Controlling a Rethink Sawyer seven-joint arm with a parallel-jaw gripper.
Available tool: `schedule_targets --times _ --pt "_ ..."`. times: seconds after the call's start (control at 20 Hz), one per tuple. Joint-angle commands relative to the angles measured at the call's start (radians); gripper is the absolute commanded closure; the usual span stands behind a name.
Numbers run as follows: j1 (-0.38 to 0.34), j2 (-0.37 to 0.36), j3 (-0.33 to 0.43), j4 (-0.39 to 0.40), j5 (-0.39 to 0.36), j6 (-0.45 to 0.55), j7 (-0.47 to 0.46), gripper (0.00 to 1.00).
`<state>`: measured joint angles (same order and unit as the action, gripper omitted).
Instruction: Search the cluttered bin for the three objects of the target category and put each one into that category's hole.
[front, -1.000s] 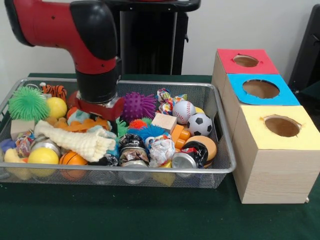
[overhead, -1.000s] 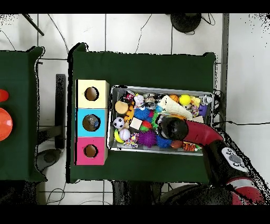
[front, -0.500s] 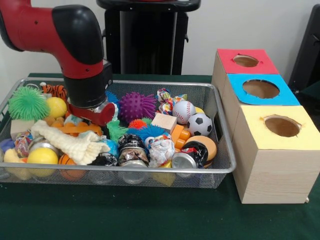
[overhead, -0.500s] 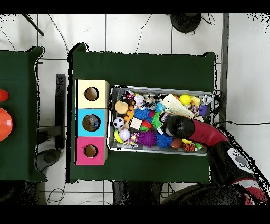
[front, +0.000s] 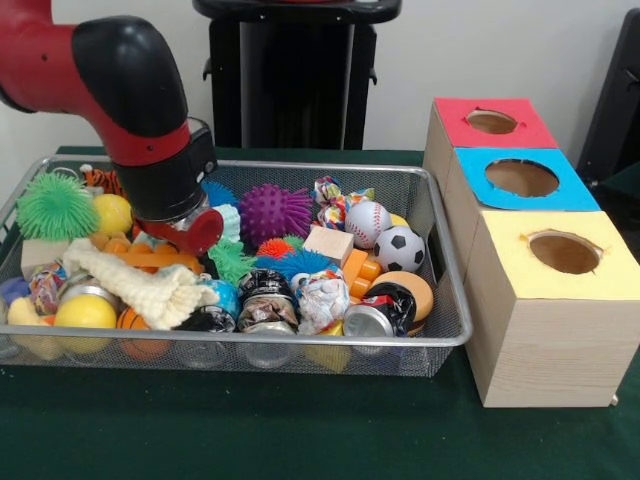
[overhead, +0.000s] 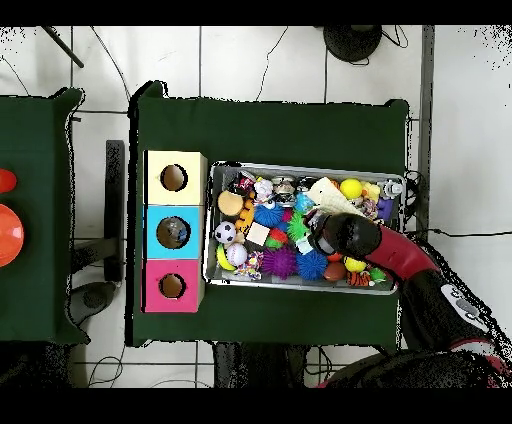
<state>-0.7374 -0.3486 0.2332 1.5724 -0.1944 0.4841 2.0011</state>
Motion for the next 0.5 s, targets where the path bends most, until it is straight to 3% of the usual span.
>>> schedule_targets --times 0.05,0.25,0.5 --pt "0.065 0.26 0.15 0.056 0.082 -0.047 0.085 0.0" --pt "0.137 0.212 0.101 0.104 0.131 -0.097 0.201 0.0" --pt "0.164 0.195 0.101 0.148 0.201 -0.102 0.237 0.0"
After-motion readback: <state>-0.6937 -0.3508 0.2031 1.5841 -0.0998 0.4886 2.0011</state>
